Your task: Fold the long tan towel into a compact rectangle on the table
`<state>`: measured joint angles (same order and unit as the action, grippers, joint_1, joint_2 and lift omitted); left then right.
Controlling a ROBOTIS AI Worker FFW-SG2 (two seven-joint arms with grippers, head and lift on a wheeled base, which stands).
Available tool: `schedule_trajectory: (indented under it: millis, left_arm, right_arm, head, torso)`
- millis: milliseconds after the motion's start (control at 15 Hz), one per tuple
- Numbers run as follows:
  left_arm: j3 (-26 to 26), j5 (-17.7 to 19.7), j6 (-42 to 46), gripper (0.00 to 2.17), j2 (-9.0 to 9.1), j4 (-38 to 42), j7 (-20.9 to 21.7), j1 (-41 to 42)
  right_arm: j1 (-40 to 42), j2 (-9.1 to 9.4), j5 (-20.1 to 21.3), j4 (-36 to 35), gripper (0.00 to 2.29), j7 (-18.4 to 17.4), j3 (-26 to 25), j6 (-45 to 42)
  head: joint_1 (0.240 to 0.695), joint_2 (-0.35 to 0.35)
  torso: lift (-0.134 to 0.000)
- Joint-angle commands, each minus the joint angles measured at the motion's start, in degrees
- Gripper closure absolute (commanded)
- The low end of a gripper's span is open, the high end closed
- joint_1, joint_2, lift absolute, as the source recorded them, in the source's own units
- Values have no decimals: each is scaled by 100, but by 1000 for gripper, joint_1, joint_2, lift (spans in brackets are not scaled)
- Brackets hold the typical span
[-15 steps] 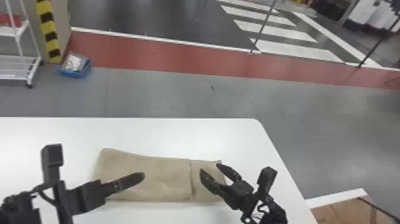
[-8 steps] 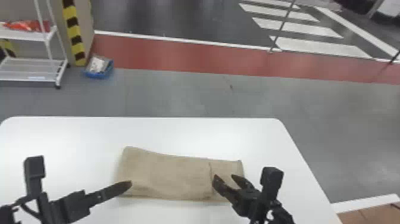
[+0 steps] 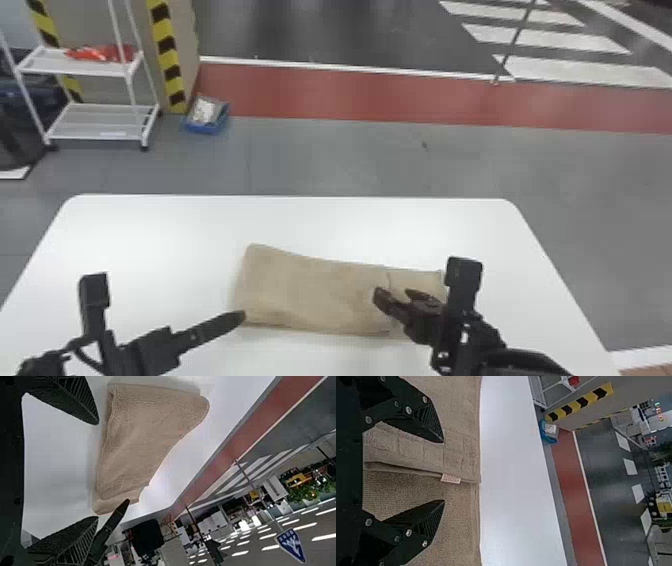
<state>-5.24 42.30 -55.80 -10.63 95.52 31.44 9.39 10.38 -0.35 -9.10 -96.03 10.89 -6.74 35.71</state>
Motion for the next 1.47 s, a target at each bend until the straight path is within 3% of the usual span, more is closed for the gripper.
schedule_trajectory:
  millis: [0, 1267, 1400]
  left_arm:
    - [-20, -2, -6, 29, 0, -16, 11, 2]
    - [-135, 41, -6, 29, 44, -25, 152, 37]
    - [-135, 41, -6, 29, 44, -25, 152, 37]
  right_arm:
    - [-221, 40, 48, 286, 407, 1, -3, 152]
    - [-739, 40, 154, 779, 508, -8, 138, 802]
    - [-696, 40, 136, 770, 758, 19, 146, 784]
  head:
    - [695, -154]
    - [695, -122]
    - [695, -121]
  torso:
    - [0]
    - [0]
    - [0]
